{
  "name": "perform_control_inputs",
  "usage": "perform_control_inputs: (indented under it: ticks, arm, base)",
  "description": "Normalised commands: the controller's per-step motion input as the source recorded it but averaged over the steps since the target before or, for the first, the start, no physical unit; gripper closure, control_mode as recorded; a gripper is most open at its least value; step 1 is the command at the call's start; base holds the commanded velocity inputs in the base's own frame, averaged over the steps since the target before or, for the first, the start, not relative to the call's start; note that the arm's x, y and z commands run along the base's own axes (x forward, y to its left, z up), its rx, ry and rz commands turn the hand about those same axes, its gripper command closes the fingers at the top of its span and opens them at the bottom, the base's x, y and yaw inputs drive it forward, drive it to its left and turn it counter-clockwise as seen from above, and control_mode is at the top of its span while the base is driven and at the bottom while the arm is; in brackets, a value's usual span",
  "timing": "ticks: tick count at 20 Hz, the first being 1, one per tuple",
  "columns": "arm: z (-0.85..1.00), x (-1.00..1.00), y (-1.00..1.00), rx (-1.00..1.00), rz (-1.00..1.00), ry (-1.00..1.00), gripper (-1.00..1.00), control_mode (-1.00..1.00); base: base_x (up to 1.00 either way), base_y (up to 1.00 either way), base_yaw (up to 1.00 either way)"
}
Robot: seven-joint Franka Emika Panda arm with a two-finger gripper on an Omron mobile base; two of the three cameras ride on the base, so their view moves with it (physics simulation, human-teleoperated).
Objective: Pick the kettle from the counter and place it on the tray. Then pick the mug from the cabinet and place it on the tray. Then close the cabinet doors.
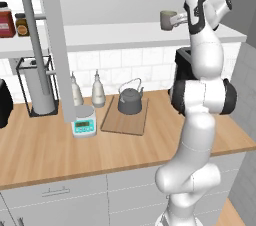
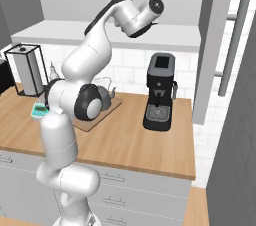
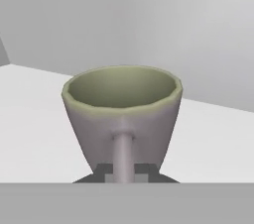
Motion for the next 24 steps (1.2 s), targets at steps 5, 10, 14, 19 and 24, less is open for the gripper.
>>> perform_control_inputs:
  ticks: [5,10,14,19,24]
  arm:
    - [0.02,-0.72,-0.01,0.0,0.0,-0.07,1.0,-1.0]
    - [0.01,-0.99,0.16,0.02,-0.02,-0.09,1.0,-1.0]
    - [-0.02,-1.0,0.5,0.03,-0.08,-0.07,1.0,-1.0]
    - [-0.09,-1.0,0.6,0.0,-0.03,0.0,1.0,-1.0]
    - [-0.2,-1.0,0.62,0.0,-0.02,0.0,1.0,-1.0]
  base:
    - [0.0,0.0,0.0]
    - [0.0,0.0,0.0]
    - [0.0,0.0,0.0]
    - [0.0,0.0,0.0]
    - [0.0,0.0,0.0]
